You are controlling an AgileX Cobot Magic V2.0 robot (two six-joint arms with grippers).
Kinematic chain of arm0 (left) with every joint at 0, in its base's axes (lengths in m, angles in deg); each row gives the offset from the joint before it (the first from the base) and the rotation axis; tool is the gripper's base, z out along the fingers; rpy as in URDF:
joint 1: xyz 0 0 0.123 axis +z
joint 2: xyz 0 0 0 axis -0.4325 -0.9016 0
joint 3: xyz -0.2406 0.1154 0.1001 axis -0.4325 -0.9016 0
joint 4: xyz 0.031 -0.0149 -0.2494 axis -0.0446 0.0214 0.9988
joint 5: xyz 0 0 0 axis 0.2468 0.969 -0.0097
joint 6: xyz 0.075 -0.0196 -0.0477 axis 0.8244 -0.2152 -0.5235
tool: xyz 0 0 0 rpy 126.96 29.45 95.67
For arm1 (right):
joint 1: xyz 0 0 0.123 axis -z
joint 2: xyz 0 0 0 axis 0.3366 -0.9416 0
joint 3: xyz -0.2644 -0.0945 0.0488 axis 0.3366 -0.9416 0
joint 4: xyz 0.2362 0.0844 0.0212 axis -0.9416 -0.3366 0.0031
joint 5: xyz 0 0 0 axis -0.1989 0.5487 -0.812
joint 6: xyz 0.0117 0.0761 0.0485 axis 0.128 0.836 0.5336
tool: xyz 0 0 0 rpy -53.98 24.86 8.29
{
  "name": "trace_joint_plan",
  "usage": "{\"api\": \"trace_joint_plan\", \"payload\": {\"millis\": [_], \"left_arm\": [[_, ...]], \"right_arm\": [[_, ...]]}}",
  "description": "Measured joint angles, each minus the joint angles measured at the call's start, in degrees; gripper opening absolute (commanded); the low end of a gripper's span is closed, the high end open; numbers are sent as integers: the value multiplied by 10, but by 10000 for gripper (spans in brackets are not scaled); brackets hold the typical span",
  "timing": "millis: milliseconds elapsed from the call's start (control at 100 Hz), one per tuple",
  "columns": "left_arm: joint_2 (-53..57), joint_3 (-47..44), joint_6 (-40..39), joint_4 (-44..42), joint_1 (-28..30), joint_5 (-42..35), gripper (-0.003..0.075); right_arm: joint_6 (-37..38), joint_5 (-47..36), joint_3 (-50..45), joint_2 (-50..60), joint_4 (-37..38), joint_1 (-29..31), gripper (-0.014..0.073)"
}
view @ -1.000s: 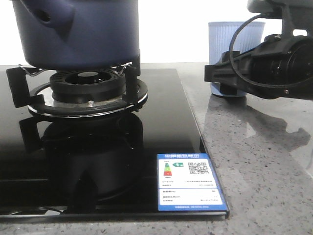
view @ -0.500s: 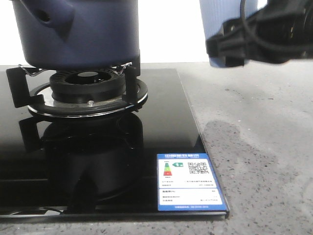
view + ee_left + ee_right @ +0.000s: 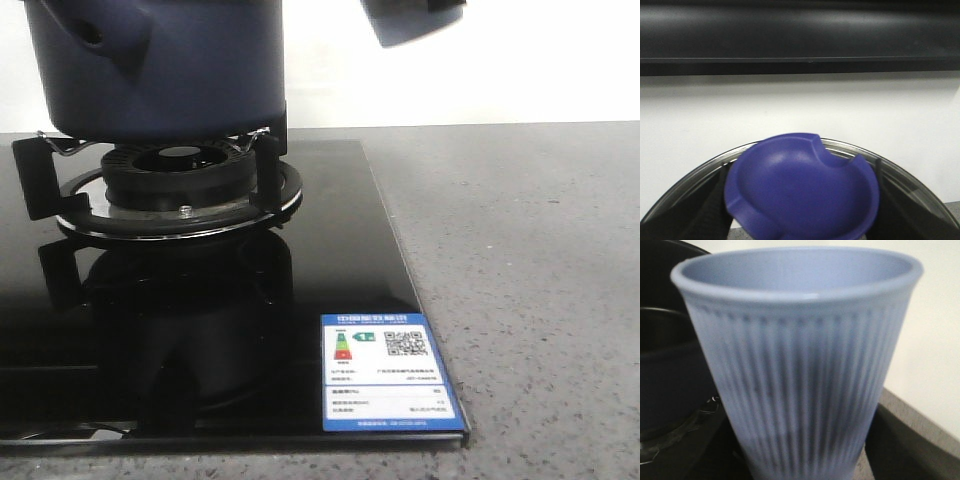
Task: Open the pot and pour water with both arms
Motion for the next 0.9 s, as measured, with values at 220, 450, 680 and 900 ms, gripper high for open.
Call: {"api": "trace_joint_plan", "payload": {"millis": [220, 450, 680, 900], "left_arm": [[0, 0, 0, 0, 0, 0, 402], [0, 0, 0, 0, 0, 0, 402], [0, 0, 0, -1, 0, 0, 402], [0, 0, 0, -1, 0, 0, 402]], "right_arm": [[-61, 129, 102, 0, 54, 0, 255], [-69, 230, 183, -18, 162, -4, 255], [-69, 284, 240, -55, 263, -38, 255], [-71, 299, 277, -87, 338, -60, 255]]}}
